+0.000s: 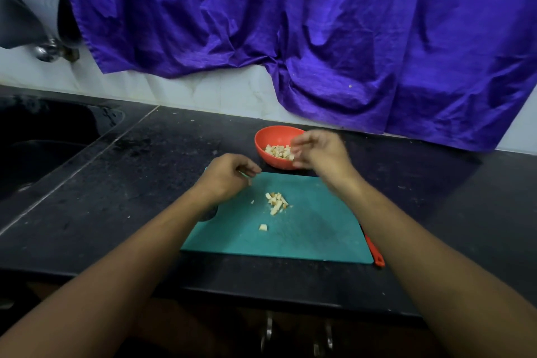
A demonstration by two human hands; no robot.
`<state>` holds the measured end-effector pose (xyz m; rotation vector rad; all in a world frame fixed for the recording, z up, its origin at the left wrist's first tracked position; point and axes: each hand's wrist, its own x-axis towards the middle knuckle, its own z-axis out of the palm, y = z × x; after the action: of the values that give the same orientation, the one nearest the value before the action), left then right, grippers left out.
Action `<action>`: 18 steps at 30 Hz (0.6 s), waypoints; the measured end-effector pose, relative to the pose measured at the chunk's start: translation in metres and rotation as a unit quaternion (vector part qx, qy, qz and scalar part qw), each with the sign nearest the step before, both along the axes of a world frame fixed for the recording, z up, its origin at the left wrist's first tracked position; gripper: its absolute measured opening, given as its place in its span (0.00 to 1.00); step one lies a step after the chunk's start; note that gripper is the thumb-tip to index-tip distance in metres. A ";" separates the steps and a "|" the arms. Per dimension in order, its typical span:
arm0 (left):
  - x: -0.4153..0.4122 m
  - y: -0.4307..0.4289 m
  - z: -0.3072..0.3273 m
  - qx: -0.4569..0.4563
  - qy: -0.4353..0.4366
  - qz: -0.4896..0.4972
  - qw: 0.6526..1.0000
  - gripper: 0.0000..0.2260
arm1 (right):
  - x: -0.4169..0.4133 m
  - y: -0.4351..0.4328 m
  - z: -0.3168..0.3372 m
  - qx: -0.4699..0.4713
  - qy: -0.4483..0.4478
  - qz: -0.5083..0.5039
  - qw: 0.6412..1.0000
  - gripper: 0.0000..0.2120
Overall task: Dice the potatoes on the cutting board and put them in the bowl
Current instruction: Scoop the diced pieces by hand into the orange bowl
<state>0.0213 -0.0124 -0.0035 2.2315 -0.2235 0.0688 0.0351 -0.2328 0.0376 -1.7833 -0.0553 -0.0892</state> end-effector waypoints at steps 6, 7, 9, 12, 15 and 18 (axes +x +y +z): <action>0.004 0.005 0.008 0.021 -0.020 0.027 0.999 0.11 | -0.017 0.002 -0.027 -0.057 0.042 0.045 0.996 0.16; 0.003 0.006 0.007 0.029 -0.019 0.029 0.999 0.11 | -0.019 0.003 -0.027 -0.050 0.049 0.051 0.996 0.16; 0.002 0.008 0.006 0.038 -0.015 0.029 0.999 0.11 | -0.021 0.003 -0.027 -0.037 0.059 0.069 0.995 0.15; 0.002 0.012 0.004 0.064 -0.010 0.040 0.997 0.11 | -0.019 -0.002 -0.025 -0.010 0.058 0.068 0.996 0.13; 0.005 0.015 0.002 0.122 0.004 0.052 0.991 0.11 | -0.019 -0.009 -0.020 -0.033 0.063 0.077 0.994 0.11; 0.003 0.010 0.001 0.190 0.017 0.054 0.980 0.10 | -0.018 -0.013 -0.019 -0.031 0.035 0.045 0.998 0.07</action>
<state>0.0238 -0.0025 -0.0029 2.6236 -0.1007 0.0494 0.0173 -0.2455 0.0191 -1.8415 -0.0881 0.0398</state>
